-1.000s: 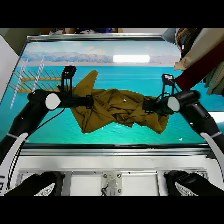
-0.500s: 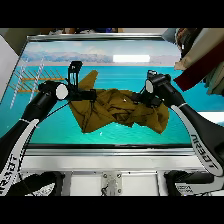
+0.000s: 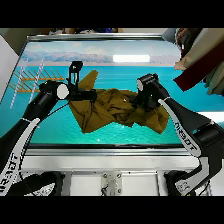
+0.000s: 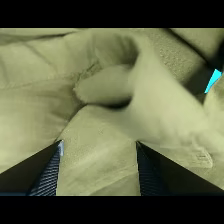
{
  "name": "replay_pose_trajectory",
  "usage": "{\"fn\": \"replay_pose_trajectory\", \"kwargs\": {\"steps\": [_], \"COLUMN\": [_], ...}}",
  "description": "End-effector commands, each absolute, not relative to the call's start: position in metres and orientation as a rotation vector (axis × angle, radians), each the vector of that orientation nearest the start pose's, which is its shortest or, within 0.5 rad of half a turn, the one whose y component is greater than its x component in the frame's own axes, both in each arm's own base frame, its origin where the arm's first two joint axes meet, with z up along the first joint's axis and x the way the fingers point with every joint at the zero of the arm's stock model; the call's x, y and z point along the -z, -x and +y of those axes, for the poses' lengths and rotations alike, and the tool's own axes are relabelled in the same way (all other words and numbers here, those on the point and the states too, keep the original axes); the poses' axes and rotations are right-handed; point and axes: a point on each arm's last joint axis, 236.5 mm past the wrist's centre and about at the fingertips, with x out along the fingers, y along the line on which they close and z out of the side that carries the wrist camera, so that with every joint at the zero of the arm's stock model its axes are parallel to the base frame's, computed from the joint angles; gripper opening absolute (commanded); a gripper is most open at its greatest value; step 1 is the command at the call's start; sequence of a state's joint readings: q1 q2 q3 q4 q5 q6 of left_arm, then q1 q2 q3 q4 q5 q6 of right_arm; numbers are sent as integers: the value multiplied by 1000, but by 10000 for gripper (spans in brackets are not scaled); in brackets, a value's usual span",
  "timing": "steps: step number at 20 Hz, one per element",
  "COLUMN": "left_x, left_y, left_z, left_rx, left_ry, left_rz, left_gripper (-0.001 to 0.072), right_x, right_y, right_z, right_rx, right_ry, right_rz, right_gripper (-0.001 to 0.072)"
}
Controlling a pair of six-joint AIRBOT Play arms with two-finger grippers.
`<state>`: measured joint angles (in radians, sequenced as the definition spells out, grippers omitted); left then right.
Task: Fold the clothes and pants, and hang the long-sleeved shirts on hangers.
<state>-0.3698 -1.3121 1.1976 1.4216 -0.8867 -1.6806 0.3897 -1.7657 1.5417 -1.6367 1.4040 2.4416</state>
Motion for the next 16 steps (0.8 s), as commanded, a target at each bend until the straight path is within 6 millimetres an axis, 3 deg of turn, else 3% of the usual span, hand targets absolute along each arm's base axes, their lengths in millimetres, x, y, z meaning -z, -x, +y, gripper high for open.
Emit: {"fn": "replay_pose_trajectory", "kwargs": {"steps": [1, 8, 10, 11, 14, 16], "left_x": [-38, -38, -38, -38, -36, -35], "left_y": [-410, -410, -410, -410, -407, -405], "left_z": [-189, -189, -189, -189, -187, -187], "left_rx": [342, 342, 342, 344, 344, 354], "left_ry": [57, 57, 57, 52, 43, 28], "left_rz": [1036, 1035, 1037, 1038, 1049, 1058], "left_gripper": [675, 675, 675, 675, 675, 675], "right_x": [87, 87, 87, 86, 72, 44], "right_y": [-389, -385, -385, -385, -390, -391], "right_z": [145, 144, 145, 145, 147, 153], "right_rx": [490, 500, 467, 453, 315, 145], "right_ry": [-326, -307, -276, -264, -171, -49], "right_rz": [1569, 1580, 1587, 1590, 1575, 1538], "right_gripper": [490, 479, 104, 32, 18, 17]}}
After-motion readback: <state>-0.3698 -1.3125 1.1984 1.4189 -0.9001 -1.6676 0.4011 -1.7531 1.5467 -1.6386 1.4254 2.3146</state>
